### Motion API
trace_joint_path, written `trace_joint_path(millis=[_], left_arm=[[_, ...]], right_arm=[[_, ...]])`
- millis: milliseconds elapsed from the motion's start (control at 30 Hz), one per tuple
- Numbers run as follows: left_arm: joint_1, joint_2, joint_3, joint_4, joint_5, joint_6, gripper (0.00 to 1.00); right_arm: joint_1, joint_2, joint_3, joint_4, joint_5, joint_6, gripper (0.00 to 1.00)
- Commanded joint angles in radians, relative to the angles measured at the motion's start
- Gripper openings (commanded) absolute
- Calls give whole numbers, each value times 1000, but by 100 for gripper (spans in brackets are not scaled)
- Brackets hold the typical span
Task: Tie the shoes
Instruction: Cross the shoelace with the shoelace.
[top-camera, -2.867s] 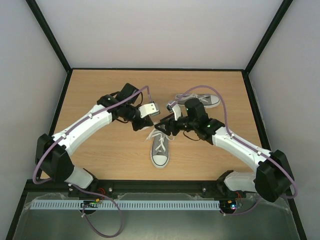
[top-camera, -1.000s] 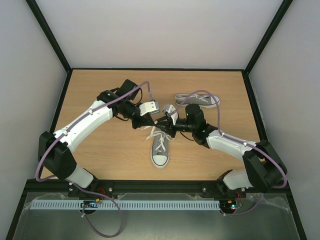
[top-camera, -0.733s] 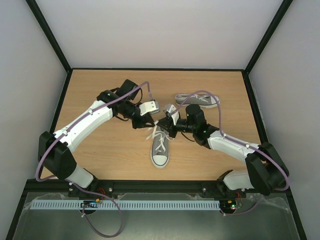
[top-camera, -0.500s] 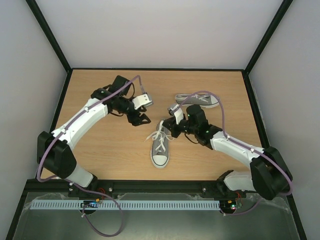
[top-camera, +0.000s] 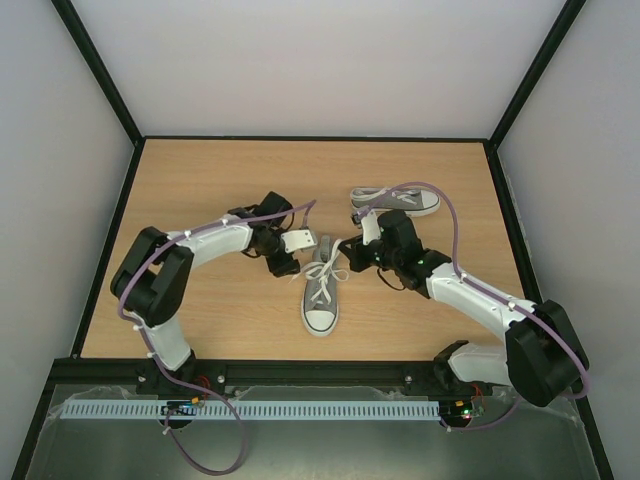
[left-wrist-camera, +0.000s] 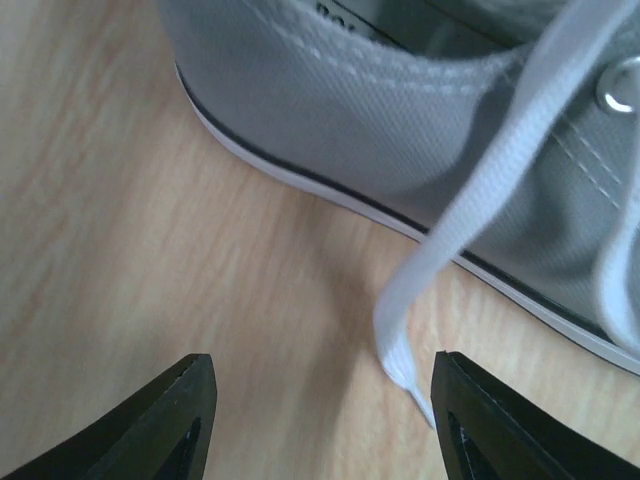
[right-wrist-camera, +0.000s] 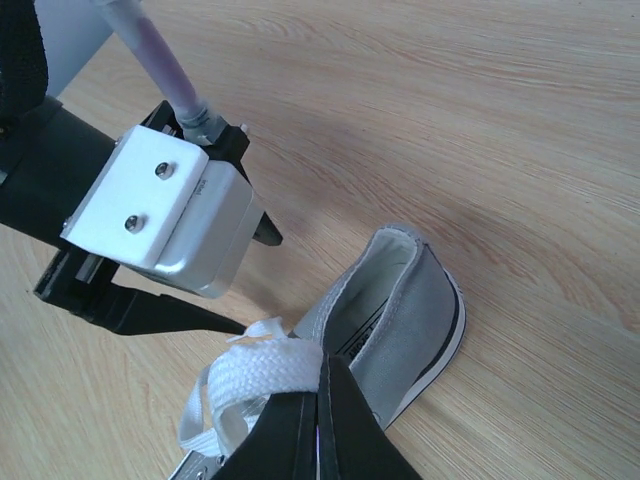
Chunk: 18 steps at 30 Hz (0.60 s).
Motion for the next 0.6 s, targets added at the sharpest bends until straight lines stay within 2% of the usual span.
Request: trace_joint_path(millis=[0, 300, 367, 433, 500, 533, 567], left_arm=[[-21, 22, -13, 117, -60, 33, 61], [-43, 38, -66, 80, 61, 102, 62], [-45, 43, -67, 98, 64, 86, 58], [-44, 55, -62, 113, 63, 68, 47], [-45, 62, -56, 116, 67, 54, 24], [-44, 60, -51, 114, 69, 46, 8], [-42, 51, -46, 112, 66, 34, 3]], right_arm=[[-3, -15, 24, -40, 20, 20, 1], [-4, -40, 26, -70, 62, 0, 1], [-4, -44, 28, -73, 63, -3, 1], [-4, -49, 29, -77, 66, -3, 1], [-6, -51, 29, -83, 74, 2, 1], [-6, -50, 31, -88, 78, 6, 1], [-7, -49, 32, -93, 78, 9, 1]])
